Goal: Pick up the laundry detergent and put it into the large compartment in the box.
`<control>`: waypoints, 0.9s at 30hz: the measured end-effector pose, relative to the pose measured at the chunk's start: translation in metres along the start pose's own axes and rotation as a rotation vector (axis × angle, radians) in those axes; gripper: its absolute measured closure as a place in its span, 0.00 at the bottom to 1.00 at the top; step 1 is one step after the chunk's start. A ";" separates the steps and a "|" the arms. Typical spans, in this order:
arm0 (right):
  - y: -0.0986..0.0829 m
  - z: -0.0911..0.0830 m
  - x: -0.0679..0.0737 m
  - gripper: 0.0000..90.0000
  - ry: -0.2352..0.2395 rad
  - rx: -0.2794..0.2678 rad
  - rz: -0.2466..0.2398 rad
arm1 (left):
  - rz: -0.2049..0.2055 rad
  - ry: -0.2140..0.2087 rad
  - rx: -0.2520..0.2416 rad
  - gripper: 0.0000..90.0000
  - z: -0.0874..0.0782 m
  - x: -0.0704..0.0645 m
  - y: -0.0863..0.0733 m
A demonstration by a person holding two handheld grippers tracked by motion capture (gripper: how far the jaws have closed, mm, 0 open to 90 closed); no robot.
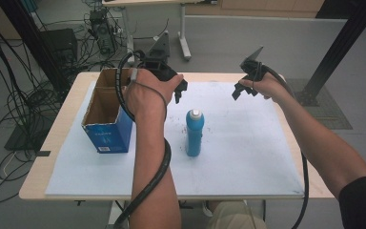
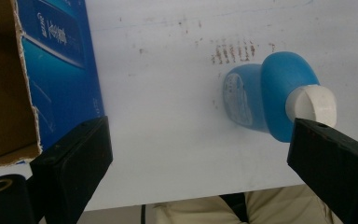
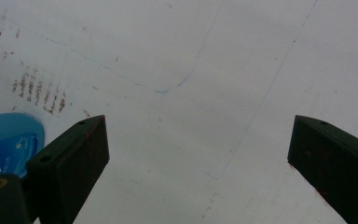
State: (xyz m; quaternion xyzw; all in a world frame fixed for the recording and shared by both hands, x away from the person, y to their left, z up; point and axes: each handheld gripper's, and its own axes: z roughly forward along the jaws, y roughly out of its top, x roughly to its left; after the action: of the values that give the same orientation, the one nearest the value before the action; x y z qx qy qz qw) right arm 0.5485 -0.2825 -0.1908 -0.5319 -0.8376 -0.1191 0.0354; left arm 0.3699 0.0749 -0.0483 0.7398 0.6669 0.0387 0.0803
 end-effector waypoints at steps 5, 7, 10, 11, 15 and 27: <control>0.000 0.000 0.001 0.06 0.002 0.000 -0.002 | 0.001 -0.001 -0.001 0.08 0.000 0.001 -0.001; 0.000 0.000 0.001 0.06 0.002 0.000 -0.002 | -0.002 -0.001 -0.004 0.08 0.000 0.000 -0.001; 0.001 0.000 0.002 0.06 0.000 0.002 -0.003 | -0.003 -0.001 -0.006 0.08 0.000 0.001 -0.001; 0.000 0.000 0.002 0.06 -0.001 0.002 -0.003 | 0.000 -0.001 -0.003 0.08 0.000 0.001 -0.001; 0.000 0.000 0.002 0.06 -0.001 0.000 -0.002 | -0.001 -0.002 -0.004 0.08 0.000 0.001 -0.002; 0.000 -0.003 0.004 0.06 -0.003 -0.002 -0.007 | -0.002 -0.002 -0.003 0.08 0.000 0.001 -0.002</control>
State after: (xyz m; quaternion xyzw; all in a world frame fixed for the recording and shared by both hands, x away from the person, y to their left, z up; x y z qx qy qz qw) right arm 0.5463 -0.2794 -0.1874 -0.5292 -0.8395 -0.1190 0.0332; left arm 0.3678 0.0764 -0.0484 0.7391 0.6674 0.0387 0.0820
